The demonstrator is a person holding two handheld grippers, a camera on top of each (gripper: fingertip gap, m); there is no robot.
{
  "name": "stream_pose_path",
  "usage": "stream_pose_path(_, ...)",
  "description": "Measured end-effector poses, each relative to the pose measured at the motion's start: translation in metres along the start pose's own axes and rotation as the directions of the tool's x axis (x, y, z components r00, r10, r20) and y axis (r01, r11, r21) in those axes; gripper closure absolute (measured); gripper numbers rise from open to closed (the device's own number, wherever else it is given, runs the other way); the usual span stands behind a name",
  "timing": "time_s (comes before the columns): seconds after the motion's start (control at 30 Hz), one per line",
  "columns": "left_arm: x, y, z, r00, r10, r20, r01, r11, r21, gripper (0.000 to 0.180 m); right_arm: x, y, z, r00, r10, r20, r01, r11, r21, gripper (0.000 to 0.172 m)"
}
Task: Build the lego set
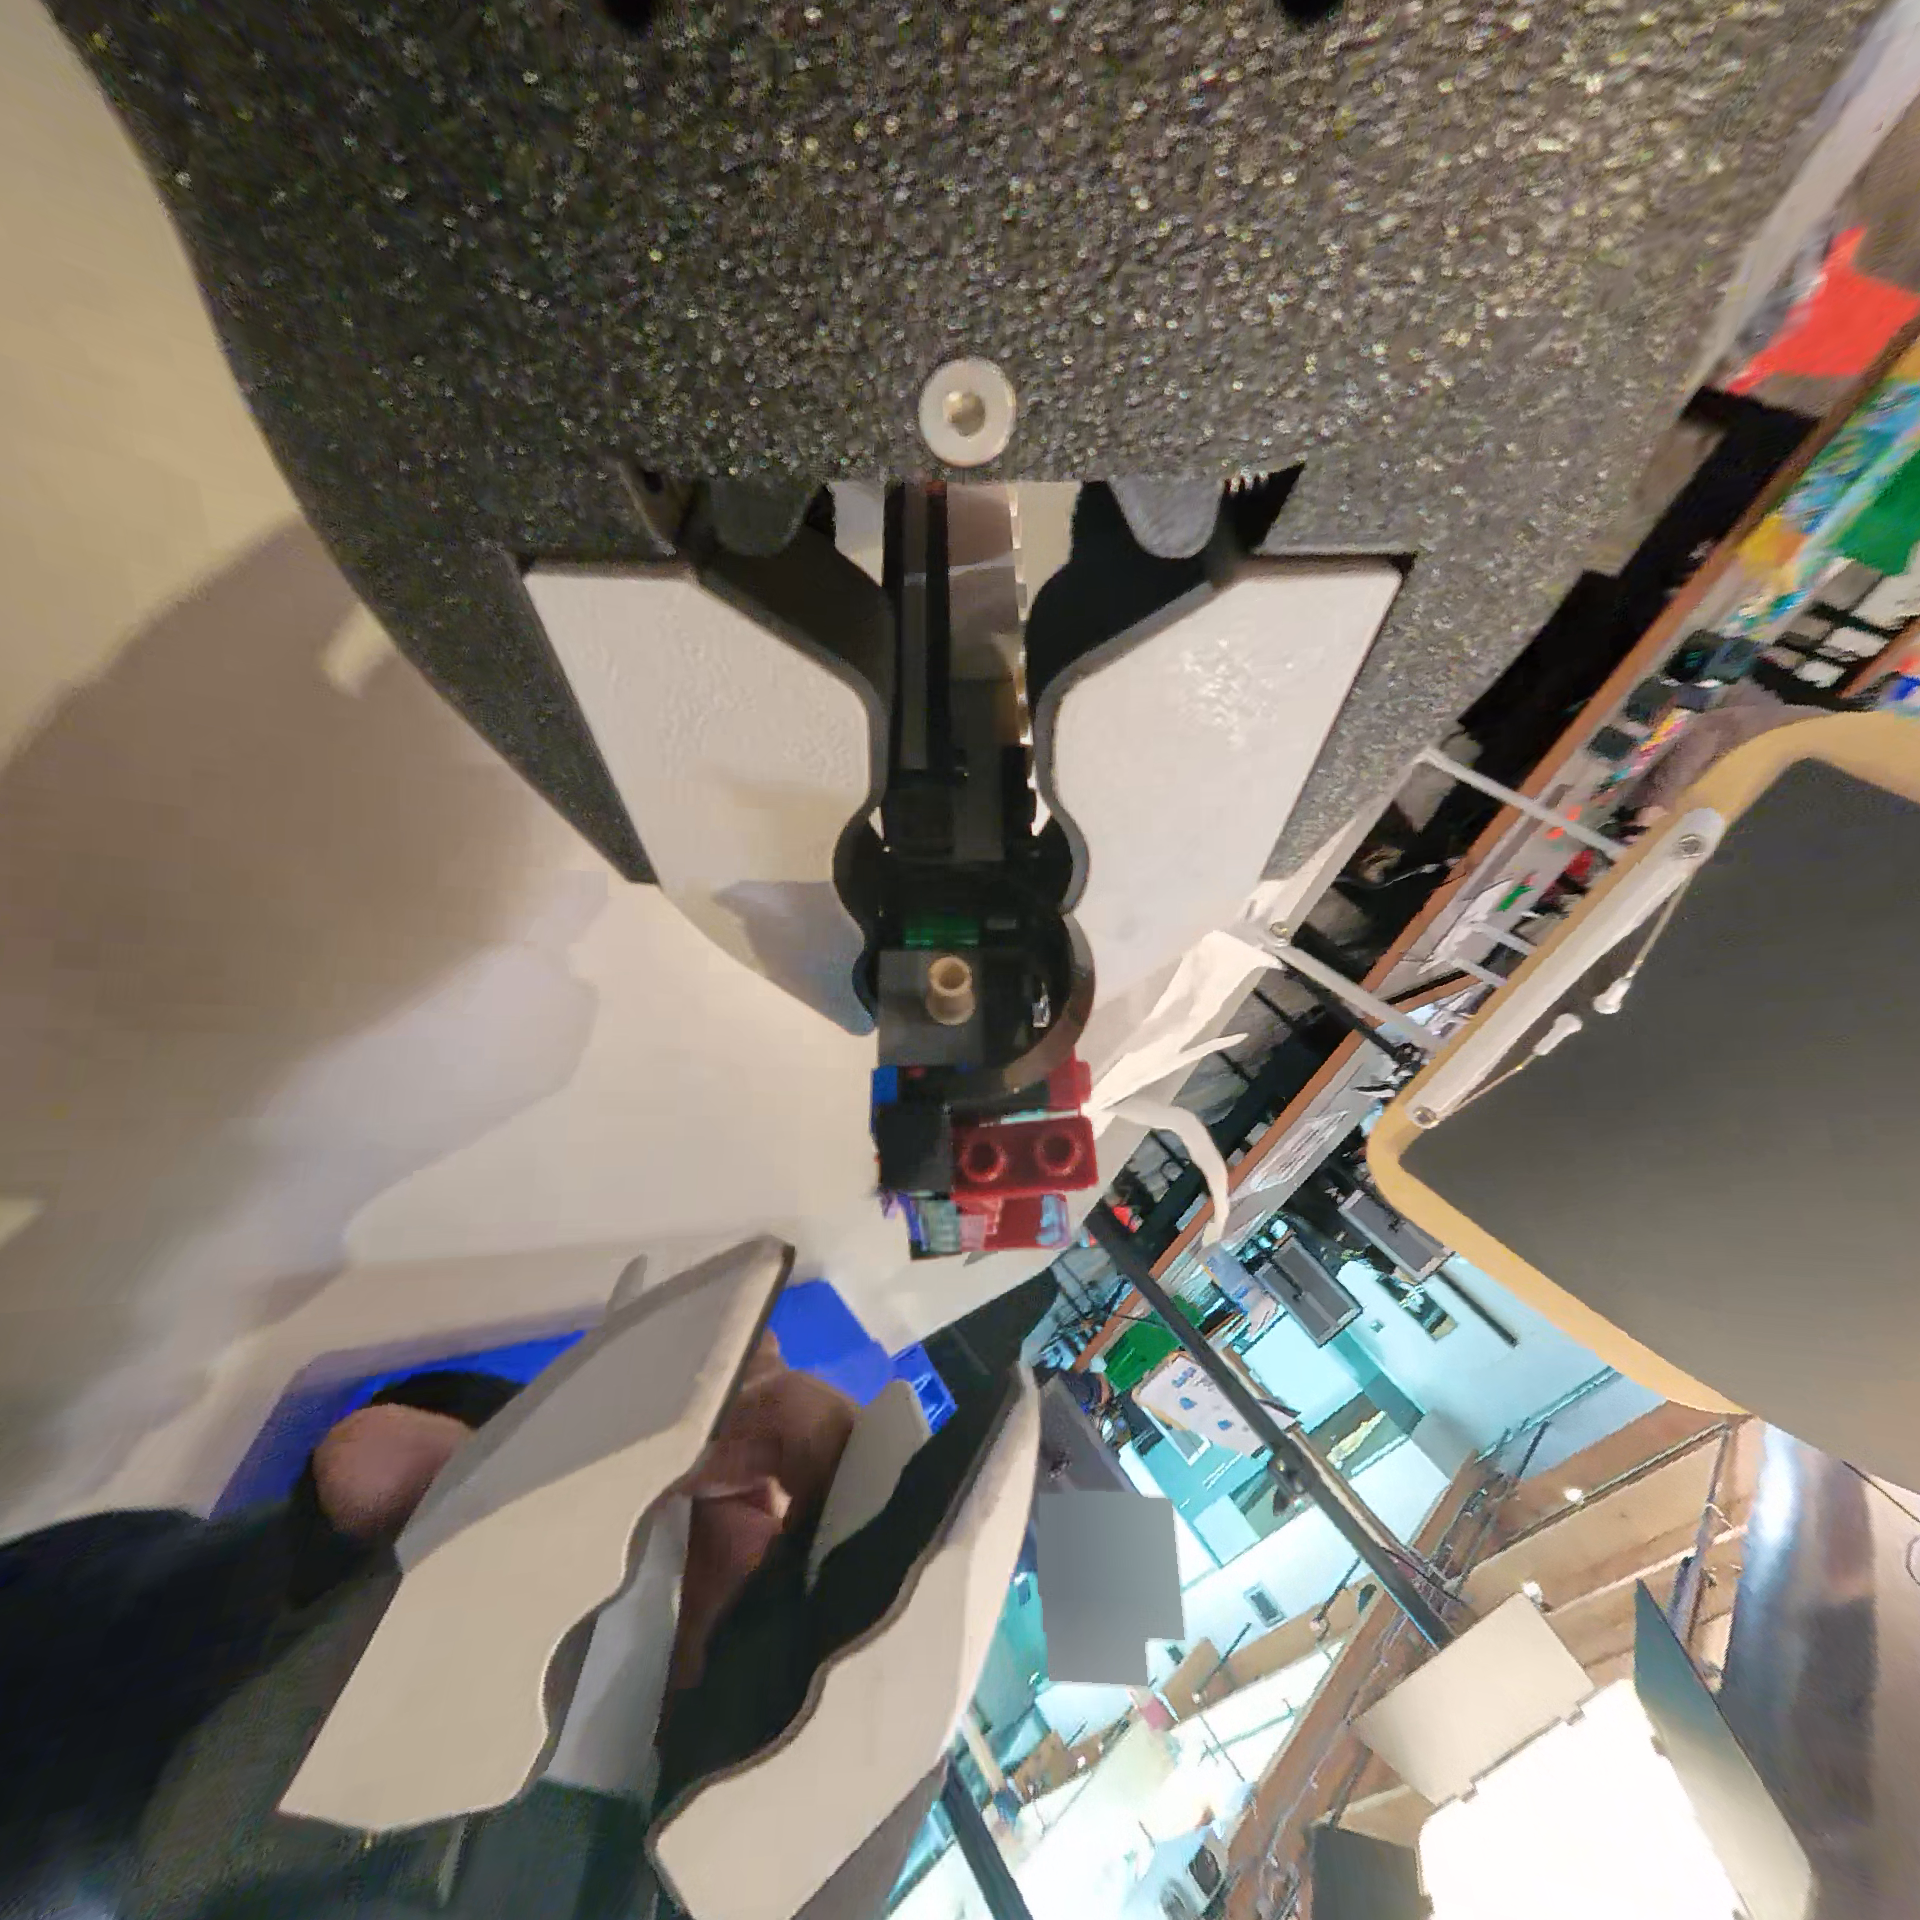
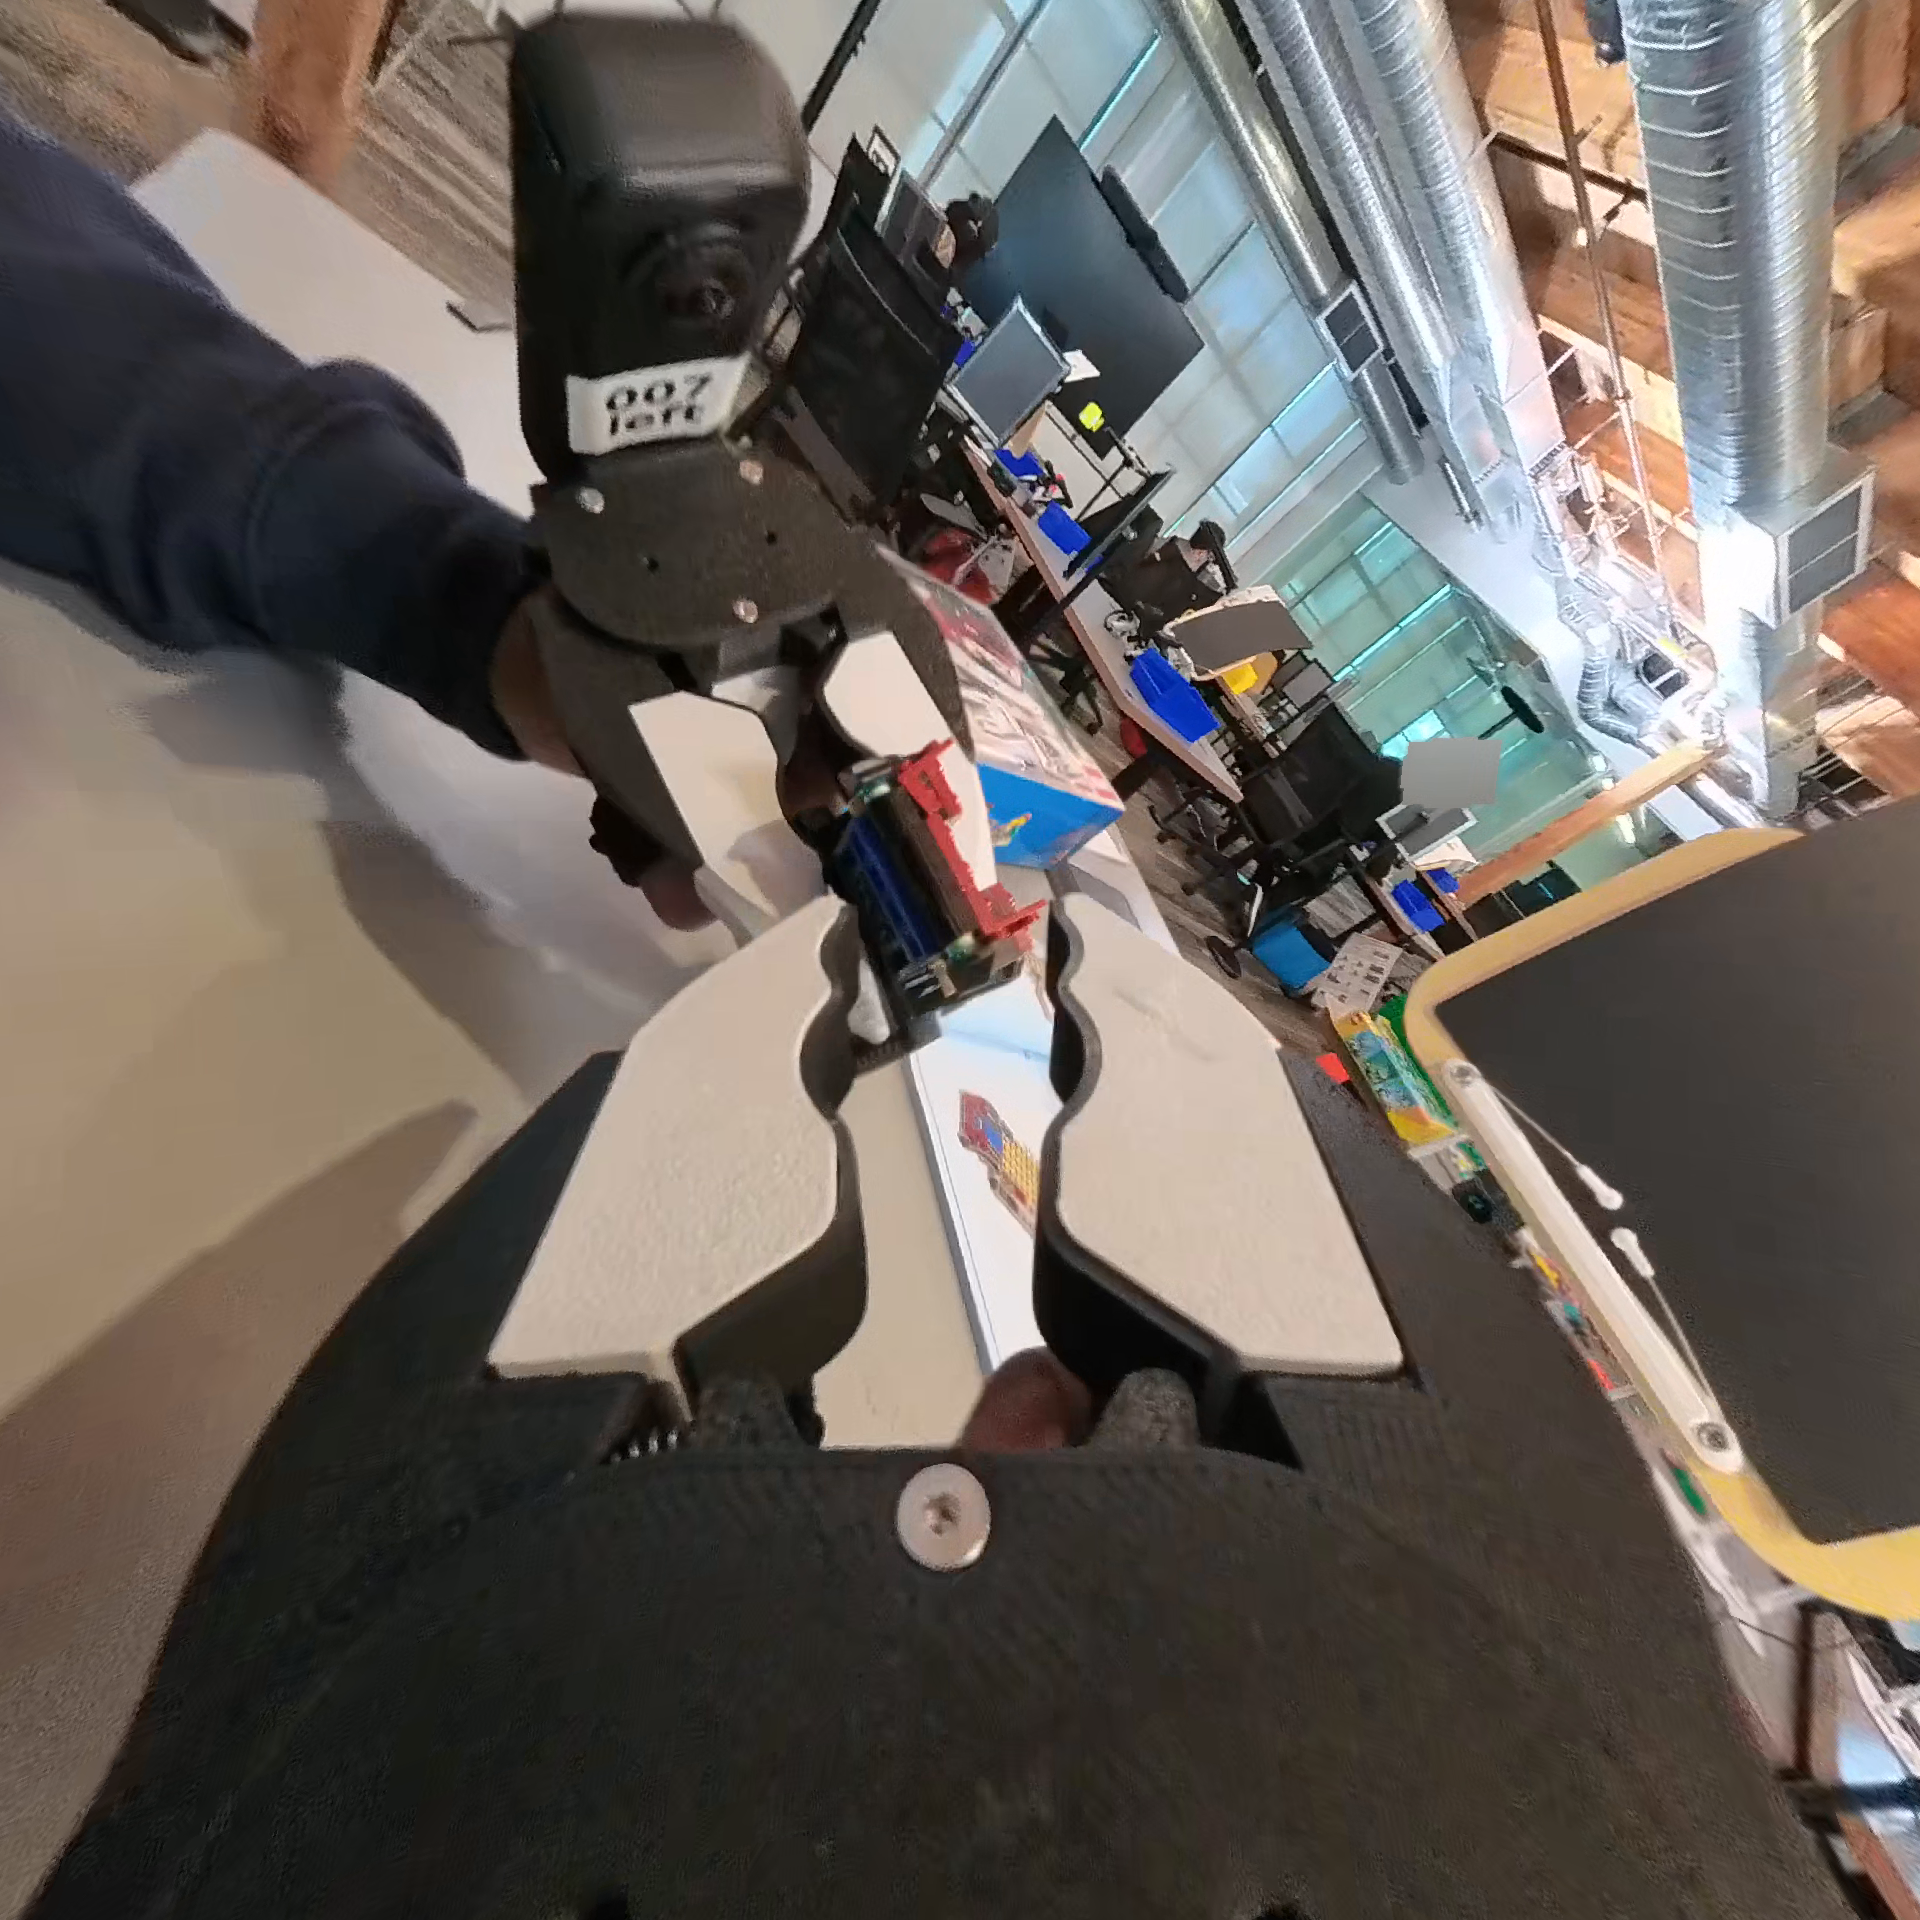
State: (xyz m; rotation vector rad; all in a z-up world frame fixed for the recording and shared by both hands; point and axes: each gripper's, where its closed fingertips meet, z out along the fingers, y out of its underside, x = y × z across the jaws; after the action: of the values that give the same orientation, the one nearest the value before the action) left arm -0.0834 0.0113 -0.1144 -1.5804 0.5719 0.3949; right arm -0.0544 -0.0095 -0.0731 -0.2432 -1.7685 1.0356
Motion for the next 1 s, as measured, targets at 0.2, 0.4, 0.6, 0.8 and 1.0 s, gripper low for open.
stream_pose_path(0.2,0.006,-0.004,0.0,0.993,-0.09,-0.075,0.092,0.995,0.027,0.156,-0.008,-0.01,0.002,0.984,0.04,0.173,-0.03,0.998,-0.058,0.148)
stream_pose_path(0.4,0.012,-0.002,0.001,0.993,-0.063,-0.095,0.063,0.998,0.005,0.155,-0.015,-0.009,0.015,0.971,0.008,0.237,0.018,0.994,-0.108,0.141)
stream_pose_path(0.6,0.015,0.0,0.001,0.99,-0.069,-0.121,0.069,0.998,-0.005,0.155,-0.018,-0.006,0.018,0.963,0.003,0.269,0.025,0.995,-0.099,0.147)
stream_pose_path(0.8,0.012,-0.001,0.001,0.983,-0.128,-0.132,0.126,0.992,-0.019,0.155,-0.014,0.002,0.022,0.967,-0.002,0.253,0.035,0.991,-0.127,0.146)
stream_pose_path(1.0,0.01,-0.002,0.001,0.987,-0.111,-0.118,0.109,0.994,-0.03,0.156,-0.009,0.007,0.024,0.97,0.034,0.239,0.009,0.985,-0.175,0.141)
